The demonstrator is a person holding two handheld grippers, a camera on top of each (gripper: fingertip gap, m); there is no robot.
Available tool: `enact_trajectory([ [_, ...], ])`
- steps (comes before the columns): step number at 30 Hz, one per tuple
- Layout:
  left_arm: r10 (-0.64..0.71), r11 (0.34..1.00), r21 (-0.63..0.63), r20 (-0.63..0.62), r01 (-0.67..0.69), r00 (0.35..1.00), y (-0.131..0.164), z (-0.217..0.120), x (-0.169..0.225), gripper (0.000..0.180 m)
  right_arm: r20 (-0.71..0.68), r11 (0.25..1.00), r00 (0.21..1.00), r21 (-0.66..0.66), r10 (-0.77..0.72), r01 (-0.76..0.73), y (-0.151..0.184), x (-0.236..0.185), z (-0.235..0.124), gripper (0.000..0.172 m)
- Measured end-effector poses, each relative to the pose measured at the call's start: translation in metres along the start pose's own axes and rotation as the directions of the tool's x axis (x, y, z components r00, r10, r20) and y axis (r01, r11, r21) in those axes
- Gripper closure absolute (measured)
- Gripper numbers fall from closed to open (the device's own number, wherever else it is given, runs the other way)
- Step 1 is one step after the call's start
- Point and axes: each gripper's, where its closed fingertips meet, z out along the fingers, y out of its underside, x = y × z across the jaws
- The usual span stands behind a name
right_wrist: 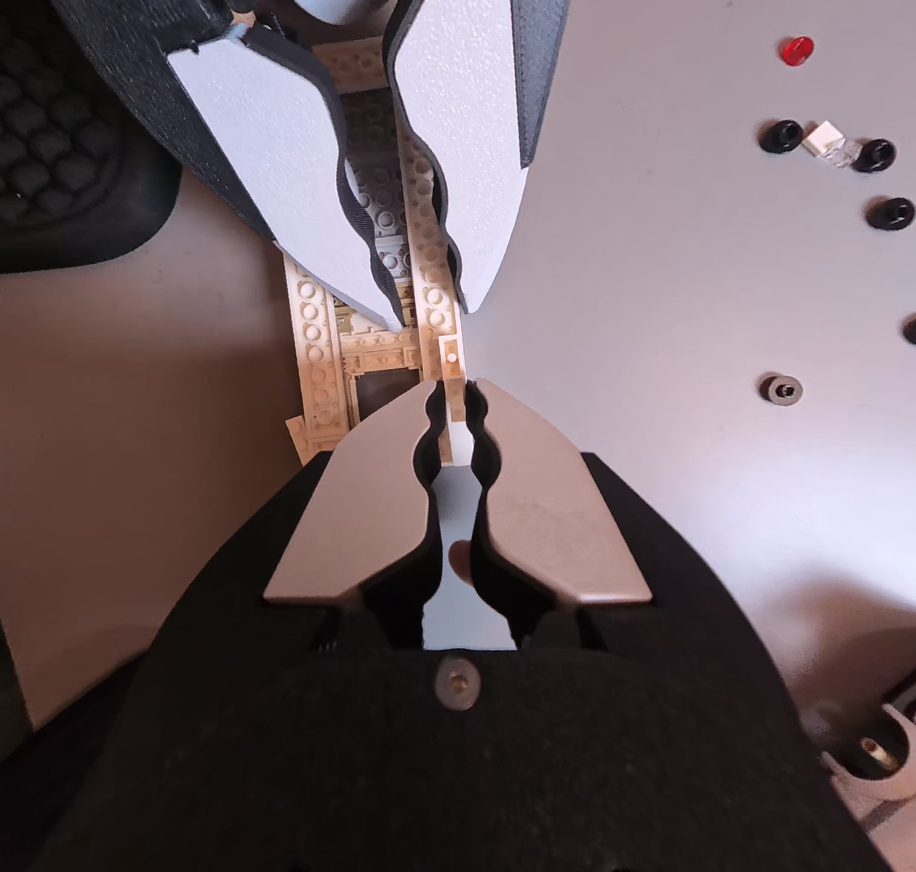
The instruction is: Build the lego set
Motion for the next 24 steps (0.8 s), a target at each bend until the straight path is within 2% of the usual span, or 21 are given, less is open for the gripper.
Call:
enact_trajectory([
  [6, 0.008, 1.000, -0.005, 0.006, -0.008, 1.000, 0.000, 0.000, 0.000, 0.156, -0.014, 1.000, 1.000, -0.003, -0.005, 0.005, 0.000, -0.001, 0.001, 0.163],
  [11, 0.018, 1.000, -0.003, 0.010, -0.018, 1.000, -0.001, 0.000, 0.000, 0.156, -0.104, 0.995, 0.989, -0.003, -0.102, 0.102, -0.002, 0.001, 0.000, 0.164],
  [14, 0.086, 0.996, -0.008, 0.073, -0.085, 0.994, -0.001, -0.003, -0.001, 0.157, -0.081, 0.989, 0.993, 0.109, -0.087, 0.095, -0.005, -0.007, -0.013, 0.143],
  [17, 0.188, 0.981, 0.008, 0.202, -0.194, 0.961, -0.005, -0.012, -0.001, 0.157, -0.022, 0.970, 1.000, 0.243, 0.012, -0.007, 0.001, -0.013, -0.029, 0.132],
  [19, 0.284, 0.954, -0.002, 0.338, -0.301, 0.897, -0.009, -0.022, 0.000, 0.157, 0.038, 0.940, 0.995, 0.329, 0.088, -0.095, 0.002, -0.019, -0.033, 0.129],
  [20, 0.334, 0.933, -0.016, 0.418, -0.361, 0.845, -0.013, -0.027, 0.000, 0.157, 0.084, 0.914, 0.989, 0.380, 0.119, -0.142, -0.001, -0.024, -0.036, 0.129],
  [22, 0.423, 0.872, -0.054, 0.580, -0.486, 0.696, -0.024, -0.041, 0.001, 0.157, 0.140, 0.860, 0.978, 0.468, 0.154, -0.202, -0.012, -0.030, -0.040, 0.129],
  [24, 0.485, 0.812, -0.119, 0.681, -0.571, 0.548, -0.031, -0.050, 0.005, 0.157, 0.132, 0.830, 0.981, 0.525, 0.139, -0.188, -0.021, -0.033, -0.042, 0.133],
])
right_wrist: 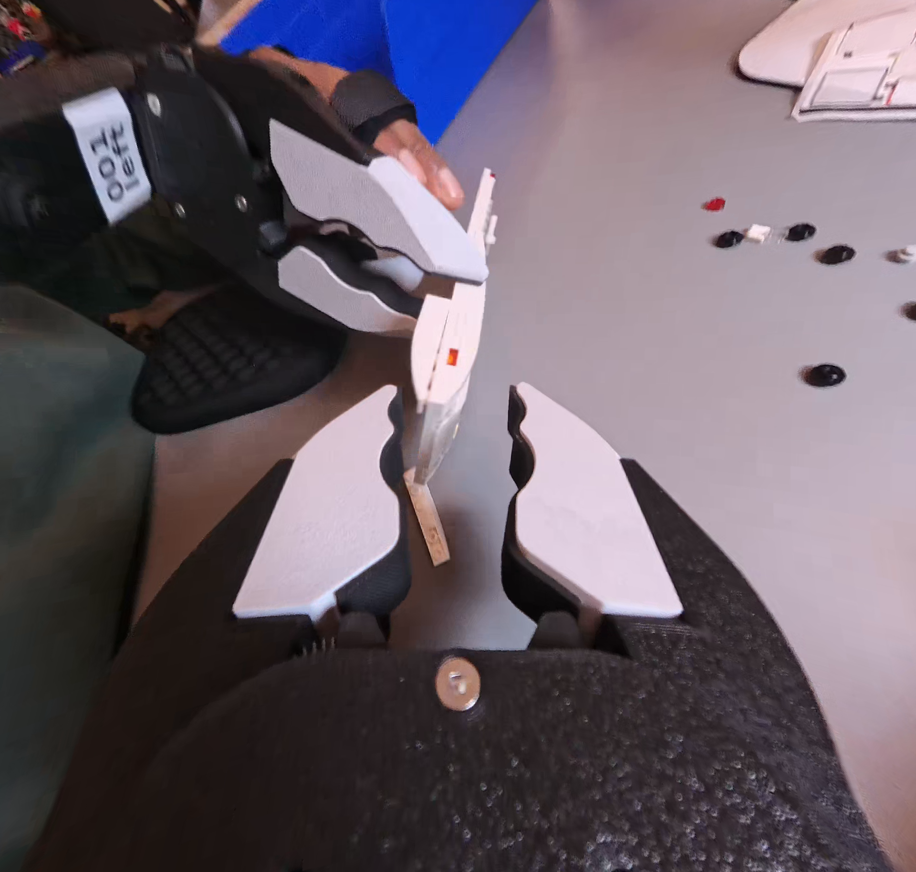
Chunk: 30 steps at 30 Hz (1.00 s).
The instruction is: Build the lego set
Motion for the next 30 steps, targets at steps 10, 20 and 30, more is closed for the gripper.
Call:
enact_trajectory([
  [10, 0.024, 0.996, 0.089, 0.067, -0.030, 0.997, -0.010, -0.017, 0.003, 0.136, -0.191, 0.888, 0.873, 0.021, -0.448, 0.460, -0.005, -0.009, 0.005, 0.152],
  [20, -0.212, 0.956, 0.119, -0.359, 0.270, 0.909, -0.028, -0.016, 0.024, 0.153, -0.252, 0.714, 0.681, -0.059, -0.687, 0.698, 0.003, -0.020, 0.017, 0.152],
  [30, -0.184, 0.963, 0.128, -0.333, 0.238, 0.925, -0.028, -0.016, 0.027, 0.155, -0.256, 0.725, 0.696, -0.030, -0.671, 0.688, 0.004, -0.024, 0.013, 0.152],
])
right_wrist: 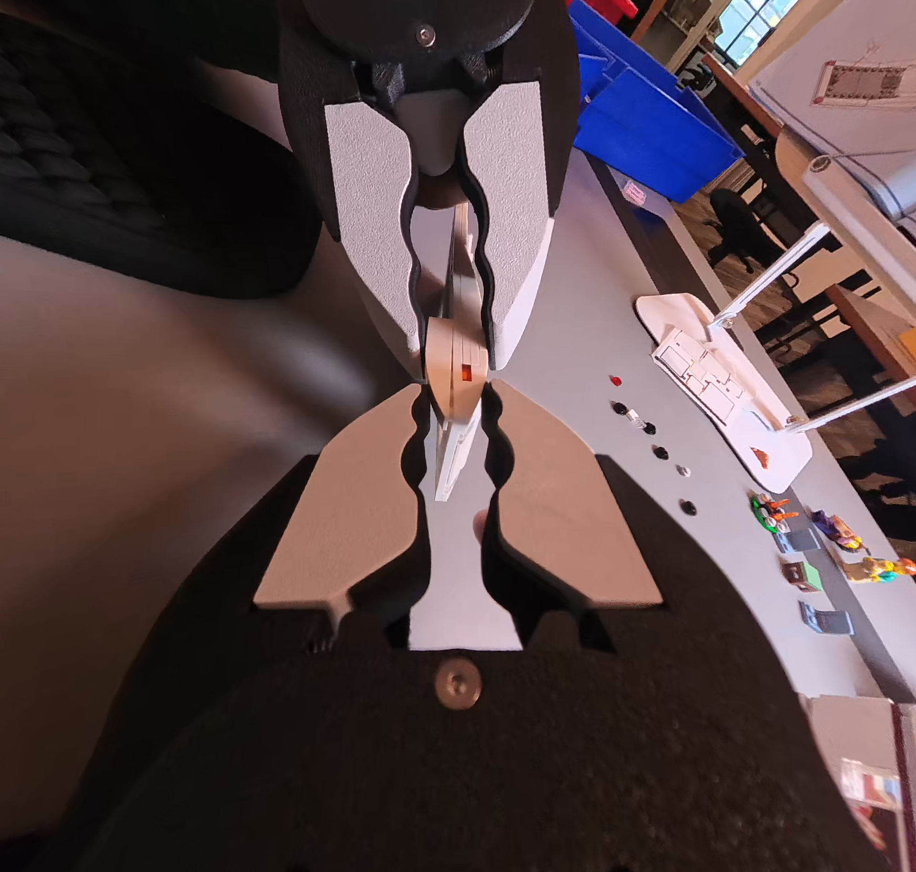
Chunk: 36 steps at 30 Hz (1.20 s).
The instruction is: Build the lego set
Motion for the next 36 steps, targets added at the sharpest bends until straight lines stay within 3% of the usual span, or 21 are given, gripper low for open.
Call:
enact_trajectory([
  [11, -0.011, 0.999, -0.042, -0.050, 0.008, 0.999, 0.007, -0.001, 0.010, 0.155, 0.025, 0.999, 0.999, -0.024, 0.028, -0.027, 0.003, -0.009, 0.006, 0.154],
  [17, -0.108, 0.994, -0.019, -0.022, 0.108, 0.994, 0.006, -0.004, -0.012, 0.154, 0.113, 0.937, 0.931, 0.006, 0.347, -0.349, 0.000, 0.010, 0.007, 0.153],
  [19, -0.107, 0.992, -0.072, -0.024, 0.105, 0.994, 0.014, -0.005, -0.013, 0.153, 0.157, 0.913, 0.903, 0.018, 0.399, -0.407, -0.004, 0.010, 0.005, 0.153],
  [23, -0.226, 0.974, -0.034, -0.061, 0.224, 0.972, 0.012, -0.004, -0.013, 0.153, 0.182, 0.891, 0.878, 0.021, 0.443, -0.453, -0.005, 0.012, 0.003, 0.153],
  [31, -0.190, 0.982, -0.014, -0.016, 0.189, 0.982, 0.003, -0.003, -0.015, 0.155, 0.202, 0.863, 0.855, 0.072, 0.478, -0.499, -0.011, 0.016, -0.003, 0.152],
  [36, -0.206, 0.979, -0.013, -0.036, 0.206, 0.978, 0.003, -0.006, -0.012, 0.154, 0.138, 0.922, 0.923, 0.101, 0.358, -0.373, -0.011, 0.012, -0.002, 0.153],
])
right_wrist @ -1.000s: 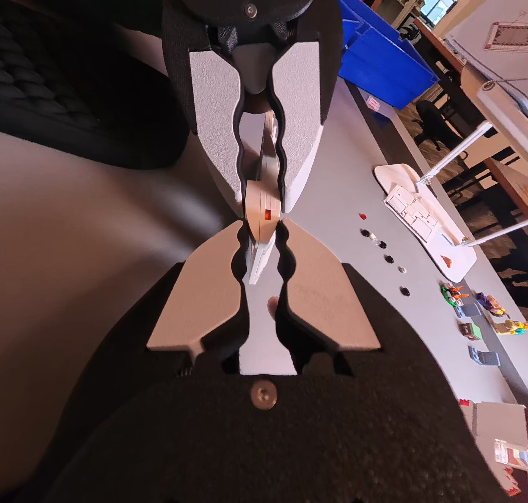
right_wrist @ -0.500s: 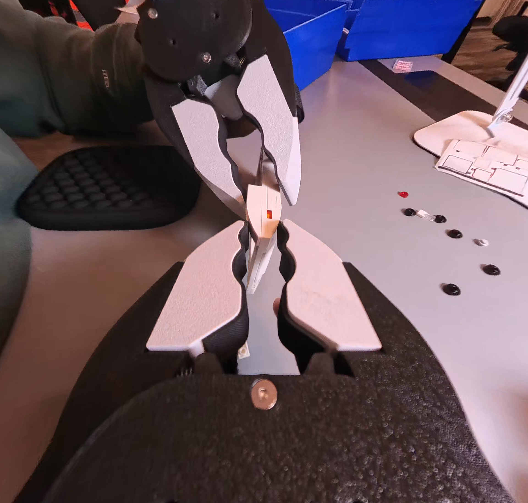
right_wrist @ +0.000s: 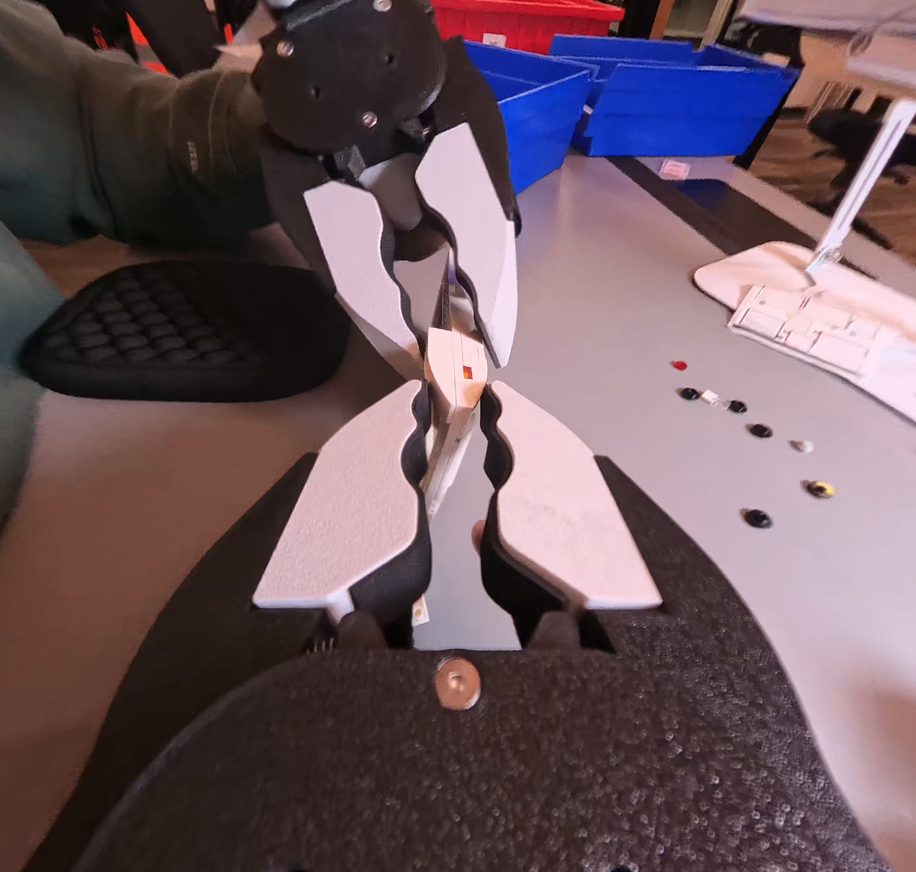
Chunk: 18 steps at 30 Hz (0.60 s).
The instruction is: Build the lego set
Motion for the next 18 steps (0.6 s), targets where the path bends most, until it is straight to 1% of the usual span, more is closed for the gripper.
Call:
enact_trajectory([
  [1, -0.012, 1.000, 0.003, -0.022, 0.012, 1.000, 0.000, -0.001, 0.002, 0.153, -0.017, 0.999, 0.999, -0.007, -0.040, 0.040, 0.001, 0.000, 0.001, 0.153],
  [2, -0.032, 0.999, 0.011, -0.053, 0.033, 0.998, -0.001, -0.002, 0.005, 0.145, -0.037, 0.997, 0.996, -0.009, -0.082, 0.081, 0.001, 0.000, 0.001, 0.153],
  [3, -0.060, 0.998, 0.017, -0.077, 0.062, 0.995, -0.002, -0.003, 0.008, 0.141, -0.045, 0.993, 0.992, -0.016, -0.118, 0.117, 0.001, 0.000, 0.001, 0.153],
  [4, -0.077, 0.997, 0.024, -0.061, 0.079, 0.995, -0.003, -0.004, 0.005, 0.152, -0.048, 0.990, 0.989, -0.018, -0.142, 0.141, 0.001, -0.002, 0.002, 0.153],
  [6, -0.076, 0.997, 0.028, -0.058, 0.078, 0.995, -0.001, -0.003, 0.005, 0.154, -0.061, 0.984, 0.982, -0.036, -0.178, 0.176, 0.004, -0.003, 0.002, 0.153],
  [7, -0.054, 0.998, 0.014, -0.043, 0.054, 0.998, 0.000, -0.002, 0.006, 0.154, -0.058, 0.983, 0.982, -0.046, -0.179, 0.176, 0.006, -0.004, 0.002, 0.153],
  [9, -0.019, 0.999, -0.033, -0.039, 0.018, 0.999, 0.004, 0.000, 0.009, 0.154, -0.052, 0.985, 0.985, -0.063, -0.162, 0.159, 0.011, -0.005, 0.004, 0.153],
  [10, -0.018, 0.999, -0.034, -0.038, 0.017, 0.999, 0.005, 0.000, 0.008, 0.154, -0.050, 0.989, 0.989, -0.067, -0.137, 0.134, 0.012, -0.004, 0.004, 0.153],
  [12, -0.015, 0.999, -0.038, -0.018, 0.015, 1.000, 0.007, 0.002, 0.004, 0.154, -0.032, 0.997, 0.999, -0.078, -0.010, 0.008, 0.013, 0.001, 0.006, 0.153],
  [13, -0.014, 0.999, -0.039, 0.018, 0.015, 1.000, 0.007, 0.002, -0.002, 0.154, -0.021, 0.993, 0.997, -0.090, 0.073, -0.075, 0.014, 0.005, 0.007, 0.153],
  [14, 0.007, 0.999, -0.047, 0.063, -0.004, 0.998, 0.008, 0.001, -0.009, 0.150, 0.011, 0.975, 0.982, -0.124, 0.187, -0.184, 0.017, 0.008, 0.007, 0.153],
  [15, 0.043, 0.996, -0.082, 0.100, -0.035, 0.994, 0.014, -0.001, -0.014, 0.140, 0.044, 0.938, 0.950, -0.178, 0.310, -0.298, 0.023, 0.010, 0.006, 0.153],
  [16, 0.068, 0.989, -0.138, 0.095, -0.055, 0.993, 0.024, -0.004, -0.016, 0.130, 0.068, 0.887, 0.902, -0.226, 0.426, -0.402, 0.029, 0.012, 0.004, 0.152],
  [17, 0.056, 0.983, -0.181, 0.081, -0.040, 0.995, 0.036, -0.007, -0.017, 0.122, 0.083, 0.833, 0.847, -0.253, 0.525, -0.492, 0.032, 0.015, 0.003, 0.153],
  [18, 0.020, 0.983, -0.185, 0.081, -0.005, 0.997, 0.043, -0.010, -0.020, 0.119, 0.088, 0.773, 0.788, -0.288, 0.610, -0.566, 0.036, 0.019, 0.001, 0.153],
])
